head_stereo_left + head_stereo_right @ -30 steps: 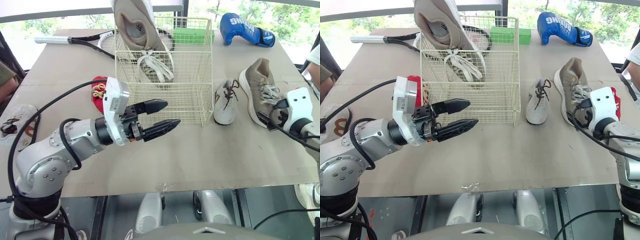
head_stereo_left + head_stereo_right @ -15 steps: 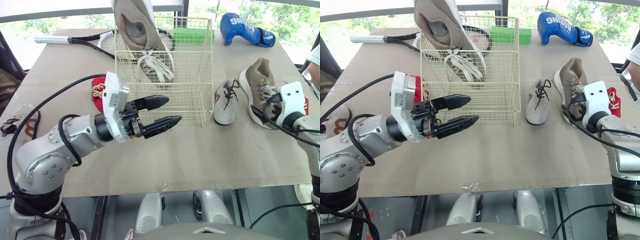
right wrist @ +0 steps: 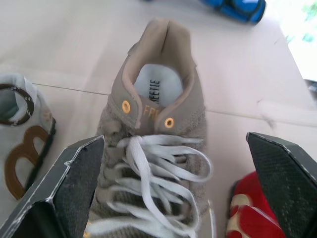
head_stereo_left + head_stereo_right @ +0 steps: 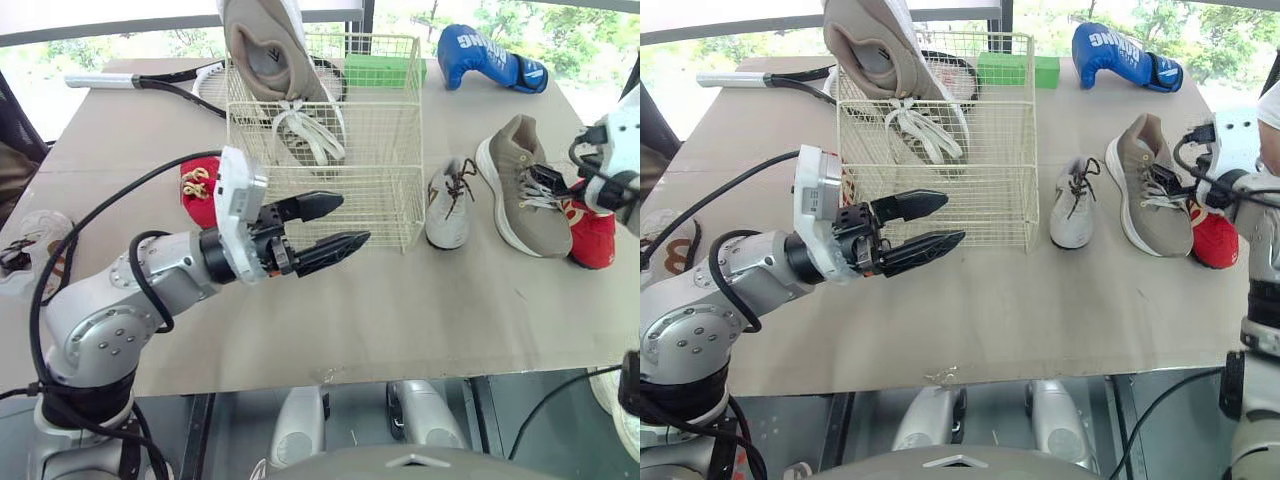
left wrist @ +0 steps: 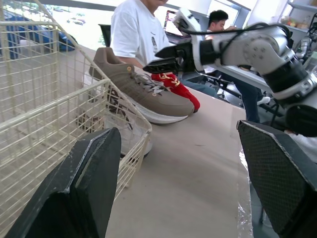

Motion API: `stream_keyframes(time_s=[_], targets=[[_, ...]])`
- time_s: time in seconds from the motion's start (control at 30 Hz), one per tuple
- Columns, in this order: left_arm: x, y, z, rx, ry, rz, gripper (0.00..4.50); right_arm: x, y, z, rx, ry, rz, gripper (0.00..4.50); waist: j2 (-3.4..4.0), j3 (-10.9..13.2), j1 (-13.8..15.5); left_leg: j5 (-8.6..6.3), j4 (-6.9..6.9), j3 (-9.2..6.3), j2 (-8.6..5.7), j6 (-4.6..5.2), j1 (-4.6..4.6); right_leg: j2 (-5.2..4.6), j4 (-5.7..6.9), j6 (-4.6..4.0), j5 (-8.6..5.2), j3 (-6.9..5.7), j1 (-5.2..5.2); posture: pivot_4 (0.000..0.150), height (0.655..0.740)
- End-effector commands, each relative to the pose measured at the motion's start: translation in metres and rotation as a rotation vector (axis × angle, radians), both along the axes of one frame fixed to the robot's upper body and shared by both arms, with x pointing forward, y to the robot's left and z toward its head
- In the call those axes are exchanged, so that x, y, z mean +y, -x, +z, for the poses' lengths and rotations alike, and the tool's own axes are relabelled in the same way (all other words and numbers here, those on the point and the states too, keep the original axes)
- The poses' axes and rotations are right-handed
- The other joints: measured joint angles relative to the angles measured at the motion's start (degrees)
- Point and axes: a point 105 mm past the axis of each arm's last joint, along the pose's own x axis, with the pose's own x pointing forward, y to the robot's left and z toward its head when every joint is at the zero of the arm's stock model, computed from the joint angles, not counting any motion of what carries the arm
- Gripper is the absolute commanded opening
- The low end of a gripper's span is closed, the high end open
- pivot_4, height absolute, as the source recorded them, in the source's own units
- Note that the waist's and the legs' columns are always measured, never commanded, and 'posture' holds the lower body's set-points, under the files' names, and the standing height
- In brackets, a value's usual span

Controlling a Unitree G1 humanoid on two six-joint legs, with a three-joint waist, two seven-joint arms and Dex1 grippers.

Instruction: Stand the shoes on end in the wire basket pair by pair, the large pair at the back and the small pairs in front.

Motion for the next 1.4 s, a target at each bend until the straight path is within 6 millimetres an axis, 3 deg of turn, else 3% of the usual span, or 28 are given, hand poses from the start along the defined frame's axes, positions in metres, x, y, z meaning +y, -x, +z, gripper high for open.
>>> stream_keyframes(time_s=[0.03,0.23,0.3,0.43,0.57,0.9,1.0,1.17,1.27,1.4], targets=[[-0.001,0.006,0.008,-0.048,0.011,-0.009,4.05,-0.015,-0.011,-0.002,0.07,0.009,0.001,4.5,0.0,0.0,0.1,0.0,-0.01,0.0,0.0,0.0,-0.01,0.0,-0.02,0.0,0.0,0.0,-0.01,0.15,0.74],[0.002,0.011,0.003,-0.043,0.016,0.02,4.05,-0.022,-0.025,-0.003,0.14,-0.065,0.049,4.5,0.05,0.0,0.0,-0.01,0.0,0.08,0.0,0.02,-0.03,-0.03,-0.08,0.0,0.01,0.05,0.0,0.15,0.74],[0.004,0.014,0.004,-0.041,0.022,0.025,4.05,-0.017,-0.027,0.008,0.135,-0.145,0.084,4.5,0.07,0.1,0.0,-0.01,0.0,0.07,0.0,0.02,-0.03,-0.03,-0.07,0.0,0.01,0.04,0.0,0.15,0.74],[0.006,0.017,0.0,-0.036,0.02,0.056,4.05,-0.03,-0.024,0.029,0.112,-0.173,0.088,4.5,0.2,0.1,0.0,-0.01,0.0,0.1,0.0,0.02,-0.03,-0.05,-0.07,0.0,0.01,0.06,-0.01,0.15,0.74],[0.003,0.021,0.0,-0.036,0.04,0.069,4.05,-0.039,-0.022,0.031,0.138,-0.126,0.08,4.5,0.23,0.1,0.2,-0.01,-0.02,0.09,0.0,0.01,-0.05,-0.05,-0.1,0.0,0.01,0.04,-0.02,0.15,0.74],[0.002,0.04,0.007,-0.064,0.056,0.025,4.05,-0.014,-0.033,-0.032,0.323,-0.018,0.134,4.5,0.26,0.2,-1.0,0.0,-0.01,0.1,0.0,-0.01,-0.02,-0.06,-0.06,0.0,0.01,0.06,-0.02,0.15,0.74],[-0.001,0.045,0.006,-0.08,0.026,-0.008,4.06,-0.007,-0.032,-0.047,0.356,-0.051,0.147,3.69,0.21,0.1,-1.3,0.0,-0.01,0.08,0.0,0.0,-0.01,-0.06,-0.06,0.0,0.01,0.04,0.01,0.15,0.74],[-0.004,0.046,0.007,-0.093,0.0,-0.046,4.06,-0.004,-0.031,-0.054,0.364,-0.08,0.151,1.29,0.09,0.1,-1.5,-0.01,0.01,0.08,0.0,0.0,0.1,-0.05,-0.03,0.0,0.02,0.06,0.06,0.15,0.74],[-0.003,0.041,0.007,-0.088,0.004,-0.047,4.06,-0.002,-0.031,-0.054,0.361,-0.111,0.152,0.09,0.09,0.1,-1.6,-0.01,-0.01,0.06,0.01,0.01,0.11,-0.02,-0.02,-0.01,0.01,0.06,0.06,0.15,0.74],[-0.003,0.035,0.008,-0.077,0.018,-0.062,4.06,-0.002,-0.036,-0.038,0.287,-0.144,0.157,0.03,0.09,0.1,-1.6,-0.01,-0.01,0.06,0.01,0.01,0.11,-0.02,-0.02,-0.01,0.01,0.06,0.06,0.15,0.74]])
